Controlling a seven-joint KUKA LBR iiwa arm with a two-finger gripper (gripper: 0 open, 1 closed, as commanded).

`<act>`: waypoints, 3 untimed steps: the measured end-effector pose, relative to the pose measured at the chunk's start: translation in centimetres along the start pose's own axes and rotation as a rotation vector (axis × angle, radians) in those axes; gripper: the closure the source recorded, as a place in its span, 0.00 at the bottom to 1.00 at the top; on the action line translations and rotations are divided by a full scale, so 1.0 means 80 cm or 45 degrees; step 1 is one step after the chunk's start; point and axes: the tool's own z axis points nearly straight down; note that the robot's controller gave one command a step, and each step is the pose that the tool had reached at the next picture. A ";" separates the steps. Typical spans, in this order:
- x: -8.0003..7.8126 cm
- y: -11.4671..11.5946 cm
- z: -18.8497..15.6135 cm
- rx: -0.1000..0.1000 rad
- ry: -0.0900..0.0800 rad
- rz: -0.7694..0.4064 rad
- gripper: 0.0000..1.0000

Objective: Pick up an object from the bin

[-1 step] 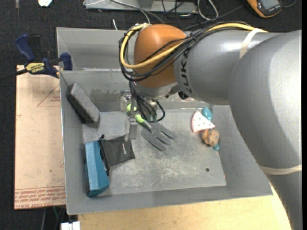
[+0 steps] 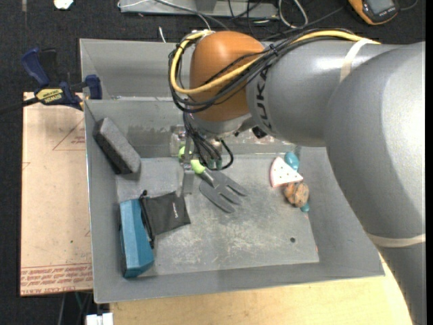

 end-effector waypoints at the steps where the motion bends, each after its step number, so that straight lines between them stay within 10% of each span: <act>1: 0.002 0.009 0.029 0.000 -0.007 -0.269 0.00; 2: 0.007 -0.042 0.026 -0.001 -0.001 -0.363 0.00; 3: 0.006 -0.029 0.042 -0.001 0.000 -0.054 0.00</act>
Offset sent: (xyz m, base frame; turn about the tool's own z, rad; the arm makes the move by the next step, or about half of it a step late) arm -0.0087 -0.0749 -0.0109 -0.0133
